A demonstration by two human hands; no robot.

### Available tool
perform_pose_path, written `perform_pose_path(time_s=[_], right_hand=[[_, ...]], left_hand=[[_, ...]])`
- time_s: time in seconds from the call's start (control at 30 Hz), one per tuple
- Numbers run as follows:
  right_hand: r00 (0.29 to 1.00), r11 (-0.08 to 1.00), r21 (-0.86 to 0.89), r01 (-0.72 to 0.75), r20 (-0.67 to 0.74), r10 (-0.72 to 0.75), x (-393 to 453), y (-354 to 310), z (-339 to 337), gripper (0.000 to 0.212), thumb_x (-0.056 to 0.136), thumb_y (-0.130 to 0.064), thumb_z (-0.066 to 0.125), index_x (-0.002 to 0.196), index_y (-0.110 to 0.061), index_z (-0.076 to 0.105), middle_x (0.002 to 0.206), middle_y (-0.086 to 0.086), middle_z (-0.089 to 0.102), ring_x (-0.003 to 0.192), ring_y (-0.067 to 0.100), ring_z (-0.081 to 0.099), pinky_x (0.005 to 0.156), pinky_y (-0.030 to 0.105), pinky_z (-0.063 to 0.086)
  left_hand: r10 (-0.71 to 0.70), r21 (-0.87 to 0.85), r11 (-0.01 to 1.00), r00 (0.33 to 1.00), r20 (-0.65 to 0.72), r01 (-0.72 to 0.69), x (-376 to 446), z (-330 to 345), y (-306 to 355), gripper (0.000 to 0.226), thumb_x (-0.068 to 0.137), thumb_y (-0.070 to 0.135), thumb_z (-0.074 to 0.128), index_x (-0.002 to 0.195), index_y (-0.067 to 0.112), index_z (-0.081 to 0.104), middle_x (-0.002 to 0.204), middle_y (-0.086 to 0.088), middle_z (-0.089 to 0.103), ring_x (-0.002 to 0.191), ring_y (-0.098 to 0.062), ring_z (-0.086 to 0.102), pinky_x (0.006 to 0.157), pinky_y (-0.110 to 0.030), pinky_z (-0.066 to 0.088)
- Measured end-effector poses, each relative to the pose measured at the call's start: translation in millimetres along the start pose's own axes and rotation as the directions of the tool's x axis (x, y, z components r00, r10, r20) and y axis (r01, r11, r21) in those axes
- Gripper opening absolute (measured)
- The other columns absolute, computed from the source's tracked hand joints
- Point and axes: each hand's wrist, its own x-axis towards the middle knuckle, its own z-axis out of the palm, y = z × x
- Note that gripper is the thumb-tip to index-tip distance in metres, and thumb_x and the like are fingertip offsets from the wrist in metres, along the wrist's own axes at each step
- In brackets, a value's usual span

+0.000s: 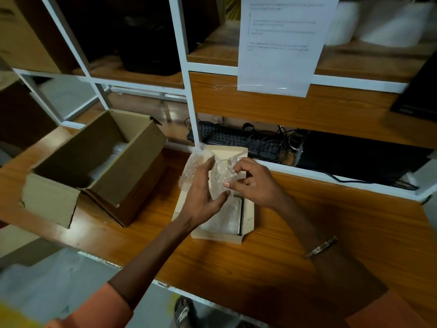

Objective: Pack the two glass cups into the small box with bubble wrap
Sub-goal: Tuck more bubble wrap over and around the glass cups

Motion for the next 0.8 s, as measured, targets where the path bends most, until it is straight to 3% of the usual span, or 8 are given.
perform_pose_path(time_s=[0.1,0.2,0.3,0.43,0.57,0.67,0.8], right_hand=[[0.994,0.982,0.186,-0.037,0.108,0.017,-4,-10,-6,0.025,0.084,-0.002,0.084,0.095,-0.002,0.061,0.101,0.002,0.058,0.099,0.02,0.064,0.077,0.035,0.062],[0.971,0.931,0.354,-0.092,0.238,0.005,-5,-20,-19,0.027,0.085,0.005,0.079,0.103,-0.014,0.071,0.105,-0.002,0.069,0.104,0.015,0.068,0.086,0.033,0.057],[0.95,0.812,0.548,-0.203,0.311,0.028,-1,-21,-25,0.045,0.087,0.002,0.074,0.13,0.0,0.062,0.119,0.012,0.07,0.115,0.03,0.066,0.097,0.042,0.055],[0.924,0.637,0.693,-0.339,0.373,0.086,8,-17,-23,0.054,0.086,0.001,0.064,0.14,-0.001,0.056,0.128,0.021,0.066,0.12,0.037,0.064,0.099,0.048,0.056],[0.903,0.652,0.65,-0.391,0.409,0.134,21,-10,-16,0.057,0.086,0.005,0.066,0.142,0.004,0.052,0.13,0.027,0.062,0.122,0.047,0.058,0.108,0.058,0.047],[0.887,0.745,0.517,-0.422,0.404,0.222,32,-14,-16,0.051,0.087,0.005,0.072,0.135,0.004,0.058,0.126,0.023,0.069,0.117,0.039,0.067,0.098,0.046,0.057],[0.918,0.899,0.209,-0.384,0.186,0.349,52,-31,-11,0.031,0.085,0.004,0.078,0.11,-0.013,0.069,0.112,0.001,0.073,0.105,0.024,0.071,0.086,0.04,0.062]], left_hand=[[0.059,-0.049,0.997,0.998,0.037,-0.058,7,-3,9,0.077,0.092,0.04,0.08,0.155,0.018,0.041,0.152,-0.002,0.05,0.142,-0.018,0.048,0.114,-0.046,0.046],[0.033,-0.288,0.958,0.993,0.116,0.002,6,-7,22,0.072,0.089,0.025,0.085,0.149,0.018,0.047,0.139,-0.003,0.061,0.13,-0.022,0.061,0.106,-0.044,0.055],[-0.047,-0.433,0.893,0.98,0.191,0.127,4,-12,31,0.077,0.088,0.02,0.086,0.151,0.026,0.041,0.14,-0.001,0.06,0.13,-0.018,0.062,0.104,-0.042,0.057],[-0.086,-0.551,0.803,0.96,0.267,0.225,7,-20,35,0.064,0.094,0.03,0.075,0.149,0.039,0.042,0.143,0.0,0.059,0.13,-0.016,0.062,0.103,-0.041,0.057],[-0.135,-0.501,0.813,0.933,0.332,0.296,16,-28,26,0.065,0.097,0.025,0.075,0.151,0.031,0.038,0.14,0.0,0.061,0.123,-0.009,0.066,0.094,-0.032,0.059],[-0.151,-0.409,0.862,0.922,0.357,0.3,22,-32,12,0.07,0.097,0.035,0.074,0.153,0.034,0.033,0.139,0.012,0.058,0.121,0.002,0.063,0.088,-0.02,0.059],[-0.223,-0.288,0.913,0.945,0.238,0.288,30,-31,-9,0.081,0.091,0.045,0.079,0.155,0.031,0.03,0.14,0.01,0.059,0.122,-0.009,0.065,0.095,-0.036,0.061]])
